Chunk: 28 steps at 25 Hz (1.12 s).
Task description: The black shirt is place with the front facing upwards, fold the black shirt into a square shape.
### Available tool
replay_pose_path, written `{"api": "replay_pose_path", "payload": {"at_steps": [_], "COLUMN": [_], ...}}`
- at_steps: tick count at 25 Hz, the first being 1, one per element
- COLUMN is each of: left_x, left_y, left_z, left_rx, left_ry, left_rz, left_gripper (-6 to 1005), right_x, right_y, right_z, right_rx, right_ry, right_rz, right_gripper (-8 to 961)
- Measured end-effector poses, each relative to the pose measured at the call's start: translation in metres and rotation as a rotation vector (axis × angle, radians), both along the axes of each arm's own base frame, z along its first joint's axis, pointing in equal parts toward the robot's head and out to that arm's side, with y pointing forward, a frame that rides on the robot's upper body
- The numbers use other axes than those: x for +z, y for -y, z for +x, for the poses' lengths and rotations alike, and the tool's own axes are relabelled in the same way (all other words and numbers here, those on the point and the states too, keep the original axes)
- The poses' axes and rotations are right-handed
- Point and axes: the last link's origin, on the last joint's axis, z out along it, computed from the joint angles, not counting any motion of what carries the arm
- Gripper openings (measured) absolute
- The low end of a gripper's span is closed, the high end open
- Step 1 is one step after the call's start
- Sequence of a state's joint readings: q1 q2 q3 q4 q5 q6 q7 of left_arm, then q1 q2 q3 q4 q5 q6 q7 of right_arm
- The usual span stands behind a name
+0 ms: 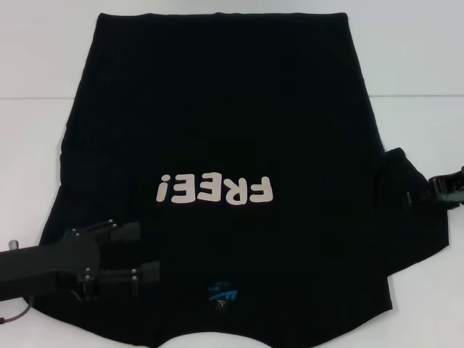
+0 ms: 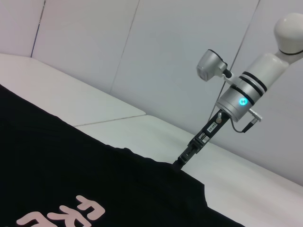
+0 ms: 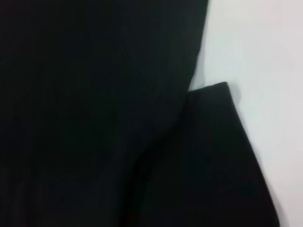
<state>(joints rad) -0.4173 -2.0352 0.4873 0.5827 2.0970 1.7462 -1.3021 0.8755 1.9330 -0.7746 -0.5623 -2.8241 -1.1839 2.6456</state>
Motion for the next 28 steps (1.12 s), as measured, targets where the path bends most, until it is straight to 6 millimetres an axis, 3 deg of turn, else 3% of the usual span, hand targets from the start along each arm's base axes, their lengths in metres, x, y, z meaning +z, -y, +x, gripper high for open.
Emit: {"api": "replay_pose_path", "payload": {"at_steps": [15,28], "left_x": [0.001,0.002], "left_y": [-0.001,-0.001], "left_z": [0.001,0.001], "left_rx": [-0.004,-0.003], "left_ry": [-0.002,0.001], "left_rz": [0.000,0.000], "left_gripper": [952,951], "right_x": [0.008,0.002], "right_y": [-0.003,-0.002], "right_z": [0.005,0.004], "right_rx": [-0.009,-0.001], "right_ry": [0.023,0.028], "right_rz": [0.029,0.023], "right_gripper": [823,810]}}
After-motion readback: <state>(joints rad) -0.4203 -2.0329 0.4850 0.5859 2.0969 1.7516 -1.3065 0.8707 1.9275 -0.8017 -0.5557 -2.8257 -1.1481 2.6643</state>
